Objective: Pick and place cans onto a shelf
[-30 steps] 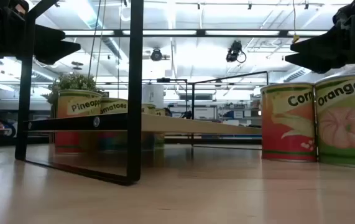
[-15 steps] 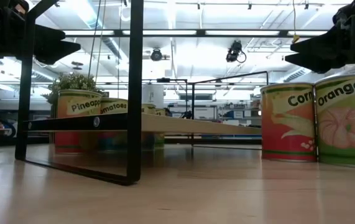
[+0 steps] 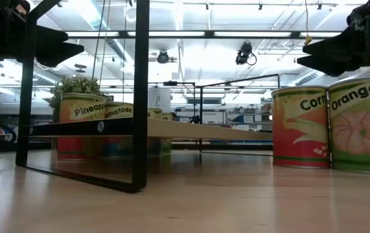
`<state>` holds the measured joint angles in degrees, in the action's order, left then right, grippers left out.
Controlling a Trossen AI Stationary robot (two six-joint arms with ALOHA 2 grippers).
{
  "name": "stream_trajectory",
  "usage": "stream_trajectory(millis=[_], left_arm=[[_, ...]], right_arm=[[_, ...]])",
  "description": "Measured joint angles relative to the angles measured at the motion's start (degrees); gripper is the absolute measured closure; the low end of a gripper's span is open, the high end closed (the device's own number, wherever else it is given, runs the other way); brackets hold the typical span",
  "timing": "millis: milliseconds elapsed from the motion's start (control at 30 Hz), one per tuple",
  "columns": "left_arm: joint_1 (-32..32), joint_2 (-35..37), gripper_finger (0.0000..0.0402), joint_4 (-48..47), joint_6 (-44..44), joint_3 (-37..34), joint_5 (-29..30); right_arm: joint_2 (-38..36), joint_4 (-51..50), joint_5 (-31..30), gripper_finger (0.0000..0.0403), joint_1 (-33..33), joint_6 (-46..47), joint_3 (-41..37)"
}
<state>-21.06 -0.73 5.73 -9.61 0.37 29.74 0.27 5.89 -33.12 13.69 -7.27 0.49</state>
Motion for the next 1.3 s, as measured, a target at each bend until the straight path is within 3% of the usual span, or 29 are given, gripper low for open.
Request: stream_trajectory(millis=[1200,1300], left_arm=[[0.0,0.0,0.0046,0.4,0.1,0.0,0.0],[-0.1,0.0,0.0046,0.4,9.4,0.0,-0.9]], right_arm=[[0.0,0.0,0.0,0.0056,0.0,0.0,0.0],[0.0,0.0,0.0,0.0056,0.0,0.0,0.0]])
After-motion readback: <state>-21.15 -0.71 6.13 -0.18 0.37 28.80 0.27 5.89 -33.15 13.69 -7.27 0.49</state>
